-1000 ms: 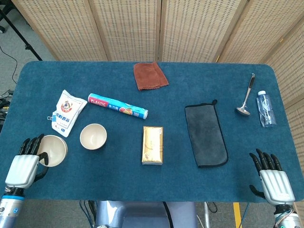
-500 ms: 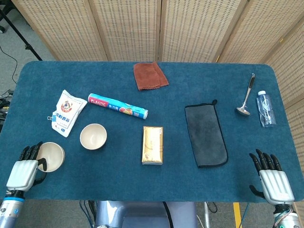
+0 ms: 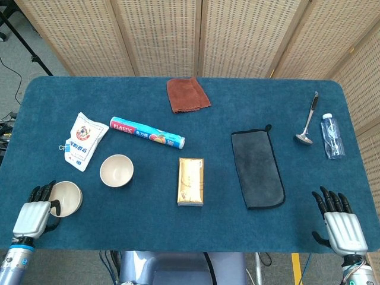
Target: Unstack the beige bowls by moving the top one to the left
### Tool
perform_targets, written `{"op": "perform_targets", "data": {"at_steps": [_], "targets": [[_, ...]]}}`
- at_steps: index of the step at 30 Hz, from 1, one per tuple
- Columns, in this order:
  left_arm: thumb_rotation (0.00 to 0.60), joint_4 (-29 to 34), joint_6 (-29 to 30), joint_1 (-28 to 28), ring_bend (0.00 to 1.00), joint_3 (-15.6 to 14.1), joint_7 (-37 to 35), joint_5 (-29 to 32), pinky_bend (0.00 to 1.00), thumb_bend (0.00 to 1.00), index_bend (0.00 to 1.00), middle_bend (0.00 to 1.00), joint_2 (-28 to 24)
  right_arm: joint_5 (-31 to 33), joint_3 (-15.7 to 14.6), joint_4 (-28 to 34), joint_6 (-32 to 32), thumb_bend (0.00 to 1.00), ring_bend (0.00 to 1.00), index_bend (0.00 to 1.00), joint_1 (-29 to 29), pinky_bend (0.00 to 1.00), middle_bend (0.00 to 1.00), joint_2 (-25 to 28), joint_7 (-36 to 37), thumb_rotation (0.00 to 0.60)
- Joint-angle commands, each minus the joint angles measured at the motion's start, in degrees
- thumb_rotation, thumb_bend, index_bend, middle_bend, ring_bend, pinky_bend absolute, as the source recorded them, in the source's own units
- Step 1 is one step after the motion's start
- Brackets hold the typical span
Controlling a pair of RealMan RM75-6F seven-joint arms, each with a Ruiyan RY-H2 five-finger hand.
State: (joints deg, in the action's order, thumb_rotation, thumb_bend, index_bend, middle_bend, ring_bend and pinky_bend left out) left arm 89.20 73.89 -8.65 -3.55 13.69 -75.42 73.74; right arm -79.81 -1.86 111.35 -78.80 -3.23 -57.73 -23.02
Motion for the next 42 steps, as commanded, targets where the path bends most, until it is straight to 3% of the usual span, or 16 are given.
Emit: {"op": "perform_targets", "data": {"at_steps": [1, 11, 21, 28, 33, 37, 42], "targets": [[0.6, -0.6, -0.2, 0.1, 0.05, 0.2, 0.0, 0.3, 0.0, 0.31, 0.68, 0.02, 0.3, -0.2, 0.0, 0.0, -0.1, 0.26, 0.0, 0.06, 0.0, 0.0, 0.0, 0.0, 0.2, 0.6], [0.6, -1.0, 0.3, 0.2, 0.05, 1.1, -0.2, -0.2, 0.0, 0.27, 0.5, 0.02, 0.1, -0.2, 0.1, 0.0, -0.3, 0.26, 0.0, 0.06, 0.1, 0.0, 0.0, 0.1, 0.3, 0.6], [0.6, 4.4, 2.8, -0.4, 0.05, 2.9, 0.4, -2.3, 0.0, 0.25, 0.45, 0.02, -3.4, -0.4, 0.1, 0.1, -0.5, 0.26, 0.0, 0.05, 0.2, 0.0, 0.0, 0.2, 0.4, 0.6], [0.6, 12.3, 11.2, 0.6, 0.05, 4.8, -0.8, -9.4, 0.0, 0.25, 0.45, 0.02, -7.7, -0.5, 0.2, 0.1, -0.4, 0.26, 0.0, 0.06, 0.0, 0.0, 0.0, 0.1, 0.6, 0.6], [0.6, 16.1, 14.6, 2.3, 0.05, 4.2, -4.9, -12.7, 0.0, 0.25, 0.45, 0.02, -10.5, -0.4, 0.3, 0.1, -0.1, 0.26, 0.0, 0.06, -0.2, 0.0, 0.0, -0.2, 0.3, 0.6], [0.6, 15.9, 18.2, 3.8, 0.05, 4.2, -7.4, -15.0, 0.0, 0.25, 0.45, 0.02, -10.6, -0.5, 0.2, 0.2, 0.2, 0.26, 0.0, 0.06, -0.3, 0.0, 0.0, -0.5, 0.0, 0.6], [0.6, 10.3, 23.9, 6.4, 0.05, 4.2, -11.2, -17.6, 0.0, 0.25, 0.45, 0.02, -8.3, -0.3, 0.2, 0.0, 0.0, 0.26, 0.0, 0.06, -0.2, 0.0, 0.0, -0.6, -0.2, 0.6]]}}
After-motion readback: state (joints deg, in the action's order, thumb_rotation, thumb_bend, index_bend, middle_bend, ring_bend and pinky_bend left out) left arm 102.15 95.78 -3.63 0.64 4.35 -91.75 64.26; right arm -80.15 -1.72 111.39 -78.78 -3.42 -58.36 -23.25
